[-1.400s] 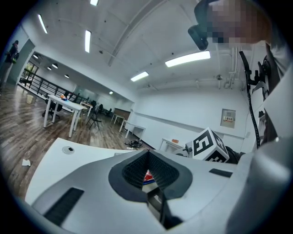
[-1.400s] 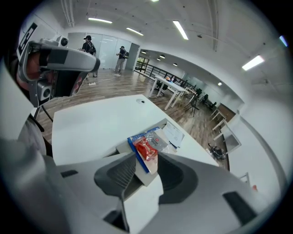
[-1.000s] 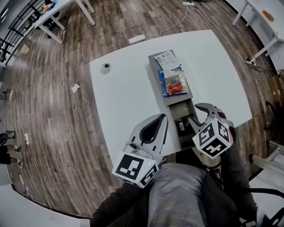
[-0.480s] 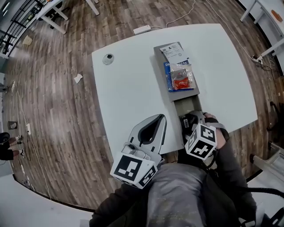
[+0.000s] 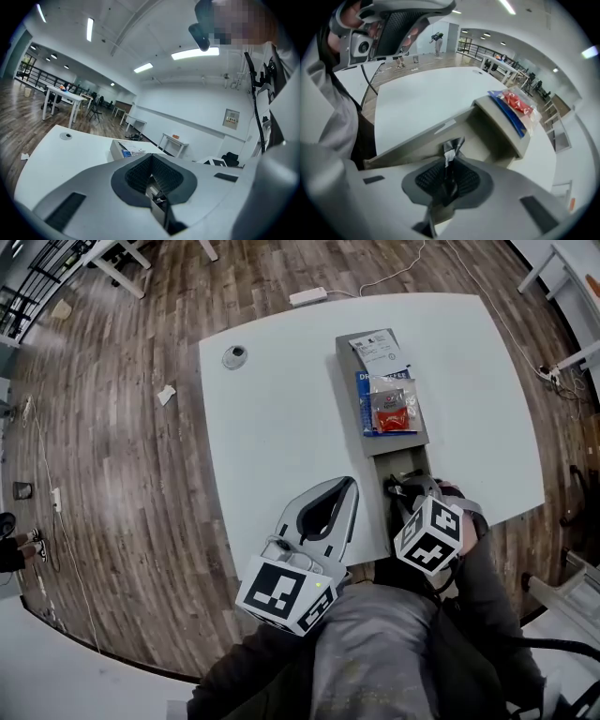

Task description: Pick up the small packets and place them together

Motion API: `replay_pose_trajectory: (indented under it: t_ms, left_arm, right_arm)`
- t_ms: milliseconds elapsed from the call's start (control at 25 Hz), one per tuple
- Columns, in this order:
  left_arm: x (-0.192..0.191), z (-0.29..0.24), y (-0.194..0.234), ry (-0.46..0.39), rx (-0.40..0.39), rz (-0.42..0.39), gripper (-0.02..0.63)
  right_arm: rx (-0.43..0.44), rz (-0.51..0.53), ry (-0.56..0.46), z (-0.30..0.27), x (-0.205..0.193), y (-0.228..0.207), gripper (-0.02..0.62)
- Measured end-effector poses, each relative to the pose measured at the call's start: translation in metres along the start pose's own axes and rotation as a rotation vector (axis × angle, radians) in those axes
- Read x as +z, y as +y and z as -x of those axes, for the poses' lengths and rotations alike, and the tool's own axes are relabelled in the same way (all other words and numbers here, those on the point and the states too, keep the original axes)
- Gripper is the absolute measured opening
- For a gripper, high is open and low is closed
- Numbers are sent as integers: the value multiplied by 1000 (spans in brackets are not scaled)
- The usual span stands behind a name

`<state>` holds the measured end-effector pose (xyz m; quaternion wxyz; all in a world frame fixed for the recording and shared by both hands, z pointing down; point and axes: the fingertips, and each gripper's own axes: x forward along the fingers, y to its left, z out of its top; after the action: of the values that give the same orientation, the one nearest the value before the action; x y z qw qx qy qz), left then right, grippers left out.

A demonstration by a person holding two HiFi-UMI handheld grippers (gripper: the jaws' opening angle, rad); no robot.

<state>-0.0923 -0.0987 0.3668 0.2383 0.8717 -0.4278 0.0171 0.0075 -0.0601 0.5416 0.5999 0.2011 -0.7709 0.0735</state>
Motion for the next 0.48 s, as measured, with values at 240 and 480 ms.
replay_pose_trajectory:
  t_ms: [240, 480]
  left_arm:
    - [17, -3, -7, -34, -42, -45, 3]
    - [37, 0, -29, -79, -91, -95, 3]
  right_arm:
    - [-95, -40, -91, 31, 19, -16, 46]
    - [-183, -69, -164, 70, 30, -30, 46]
